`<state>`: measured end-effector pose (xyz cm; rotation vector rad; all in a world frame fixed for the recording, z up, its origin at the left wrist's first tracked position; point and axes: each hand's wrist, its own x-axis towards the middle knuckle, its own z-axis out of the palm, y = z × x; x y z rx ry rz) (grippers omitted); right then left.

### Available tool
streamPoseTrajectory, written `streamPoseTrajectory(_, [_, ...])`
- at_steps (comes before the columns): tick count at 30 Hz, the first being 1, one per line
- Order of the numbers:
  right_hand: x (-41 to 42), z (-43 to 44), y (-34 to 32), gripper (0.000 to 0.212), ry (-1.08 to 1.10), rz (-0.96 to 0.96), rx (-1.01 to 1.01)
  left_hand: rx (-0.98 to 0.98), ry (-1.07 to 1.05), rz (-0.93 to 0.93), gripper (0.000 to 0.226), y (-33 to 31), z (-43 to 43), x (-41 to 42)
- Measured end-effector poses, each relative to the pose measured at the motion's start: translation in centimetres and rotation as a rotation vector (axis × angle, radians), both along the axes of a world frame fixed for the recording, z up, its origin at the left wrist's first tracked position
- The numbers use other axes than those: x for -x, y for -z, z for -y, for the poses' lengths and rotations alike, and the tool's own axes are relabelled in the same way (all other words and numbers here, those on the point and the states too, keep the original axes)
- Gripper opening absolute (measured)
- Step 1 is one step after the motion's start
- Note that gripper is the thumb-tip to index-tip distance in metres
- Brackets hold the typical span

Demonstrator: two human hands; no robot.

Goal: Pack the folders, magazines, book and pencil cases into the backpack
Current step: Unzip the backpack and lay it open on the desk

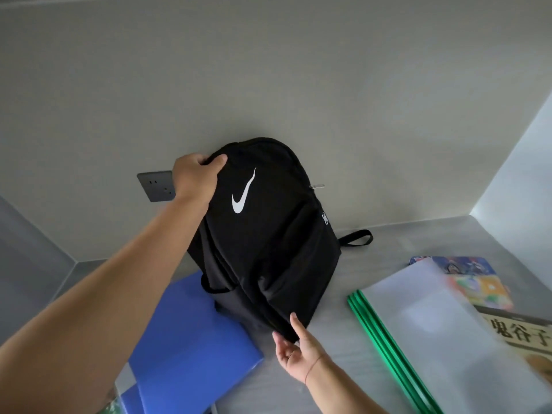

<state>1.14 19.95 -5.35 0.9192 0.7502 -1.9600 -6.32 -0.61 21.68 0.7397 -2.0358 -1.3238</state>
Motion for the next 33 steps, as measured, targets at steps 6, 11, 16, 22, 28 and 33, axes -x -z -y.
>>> streamPoseTrajectory(6, [4.2,-2.9,0.0,0.016,0.118,-0.257,-0.25,0.081,-0.105,0.081,0.029,1.7,1.5,-4.3])
streamPoseTrajectory(11, [9.1,-7.0,-1.8,0.018,0.043,-0.489,-0.54,-0.061,-0.115,0.215,0.018,6.2,2.4,-9.1])
streamPoseTrajectory(16, [12.2,-8.5,-2.8,0.028,-0.099,-0.644,-0.827,-0.221,-0.124,0.373,0.018,12.5,1.4,-13.8])
streamPoseTrajectory(22, [13.2,-8.9,-4.0,0.046,-0.09,-0.744,-1.007,-0.409,-0.13,0.385,0.021,17.4,-1.9,-16.8])
streamPoseTrajectory(28, [10.5,-8.4,-4.6,0.07,0.009,-0.68,-1.032,-0.48,-0.135,0.408,0.014,19.8,-4.8,-18.4])
streamPoseTrajectory(33, [2.7,-6.1,-0.7,0.06,-0.051,-0.565,-0.899,-0.491,-0.155,0.43,0.024,20.1,-6.0,-18.7])
